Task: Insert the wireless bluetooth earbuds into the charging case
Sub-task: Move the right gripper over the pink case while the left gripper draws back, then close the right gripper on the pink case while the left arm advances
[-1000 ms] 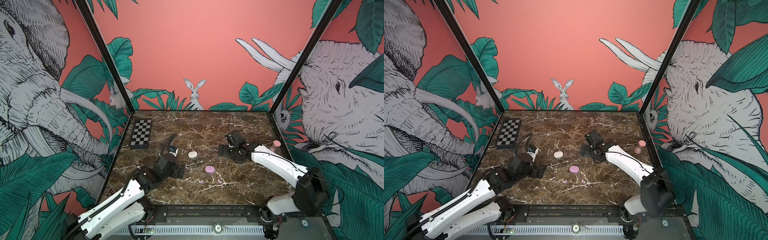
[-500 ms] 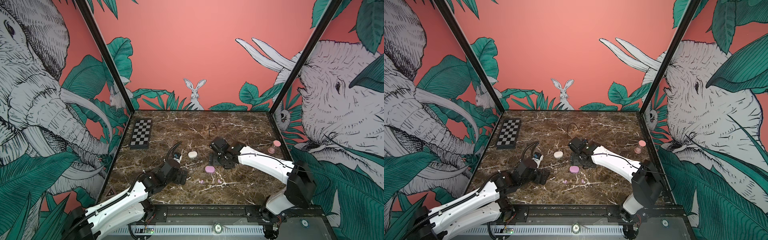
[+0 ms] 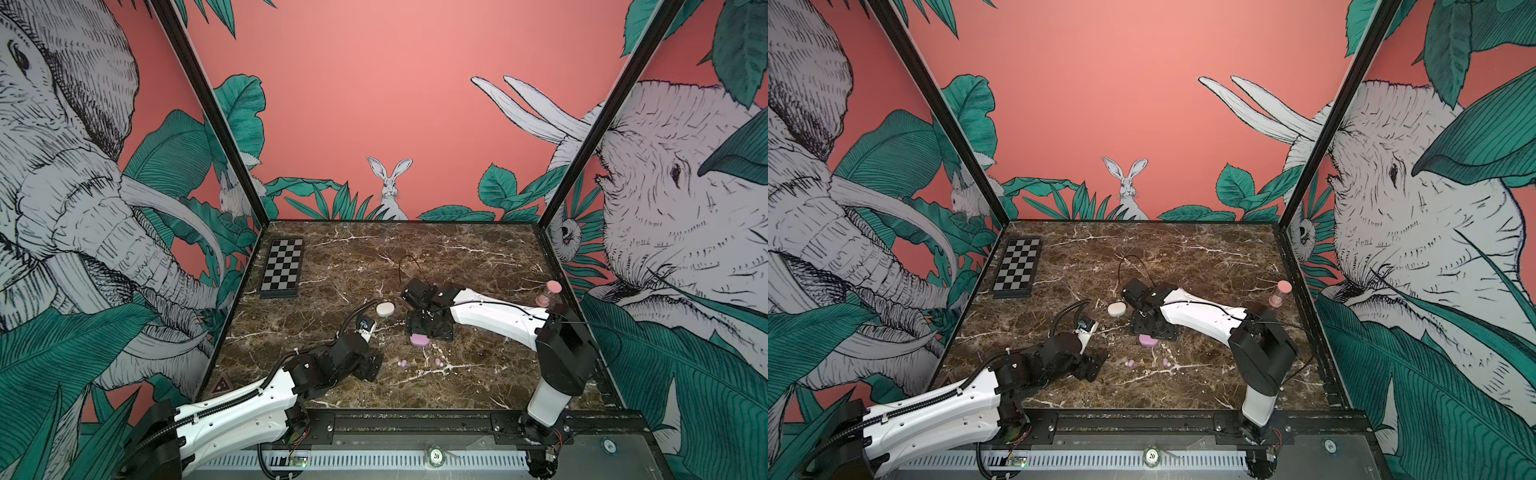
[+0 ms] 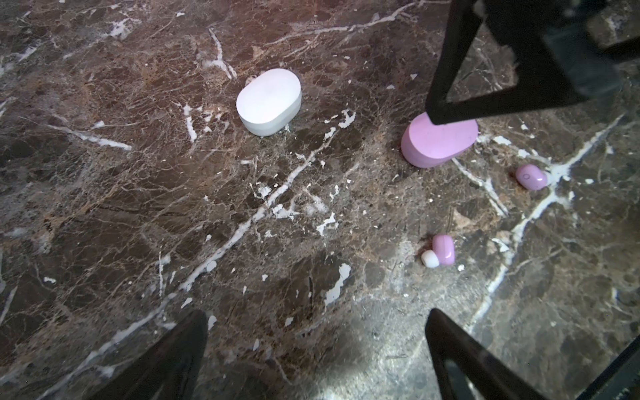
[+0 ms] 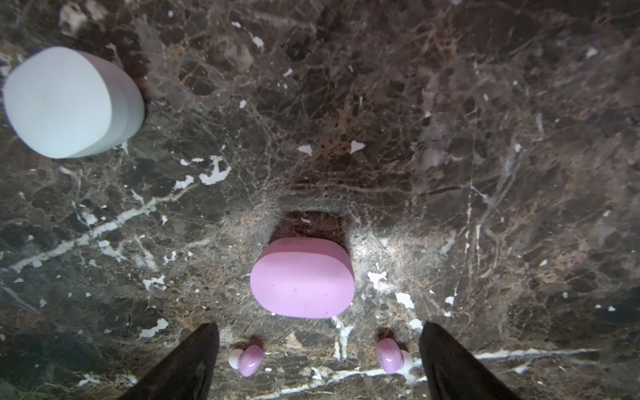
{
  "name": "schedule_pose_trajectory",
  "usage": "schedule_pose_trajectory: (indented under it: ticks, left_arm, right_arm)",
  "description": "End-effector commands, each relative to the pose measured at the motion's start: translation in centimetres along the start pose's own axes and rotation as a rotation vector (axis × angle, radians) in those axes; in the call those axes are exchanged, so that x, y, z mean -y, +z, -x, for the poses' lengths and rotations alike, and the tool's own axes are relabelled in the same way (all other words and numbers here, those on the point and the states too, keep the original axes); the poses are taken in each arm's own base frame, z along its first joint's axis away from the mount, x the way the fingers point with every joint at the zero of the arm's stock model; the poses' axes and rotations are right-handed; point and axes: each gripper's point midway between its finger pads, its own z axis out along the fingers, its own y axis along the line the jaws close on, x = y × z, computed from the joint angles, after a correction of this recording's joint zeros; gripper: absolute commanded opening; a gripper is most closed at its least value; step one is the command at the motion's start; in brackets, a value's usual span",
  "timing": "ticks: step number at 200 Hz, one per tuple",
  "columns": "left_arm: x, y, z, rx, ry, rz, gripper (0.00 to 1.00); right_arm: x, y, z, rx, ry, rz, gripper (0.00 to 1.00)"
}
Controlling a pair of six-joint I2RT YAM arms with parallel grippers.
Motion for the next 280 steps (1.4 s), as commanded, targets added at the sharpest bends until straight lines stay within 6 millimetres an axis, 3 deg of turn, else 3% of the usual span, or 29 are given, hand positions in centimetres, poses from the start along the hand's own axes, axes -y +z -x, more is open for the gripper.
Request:
schedule_pose_trajectory:
  ticks: [1,75,80,127,280]
  left_arm:
    - [0.1,-0.2,0.5,0.044,0.01,0.0,0.99]
    - [0.5,-0.1,0.4,0.045,0.028,-0.01,0.99]
    - [0.5,-0.1,0.4,0.045,0.029,-0.01,0.99]
    - [0.8,-0.1,0.5,0.05,0.045,-0.022,0.99]
    - [1.0,0.4,0.3,0.034,0.072,-0.008,0.99]
  right_arm:
    - [0.1,0.5,-0.4,-0.023,0.001,-0.028,0.85]
    - [-0.4,2.5,-0.7,-0.058,0.0,-0.043,0.82]
    - [-1.2,2.1,-0.2,-0.047,0.001,-0.023,0.82]
    - [-1.8,2.6,0.1,-0.045,-0.008,-0.024,0.8]
    - [-0.9,3.4,-0.1,-0.056,-0.02,-0.074,0.74]
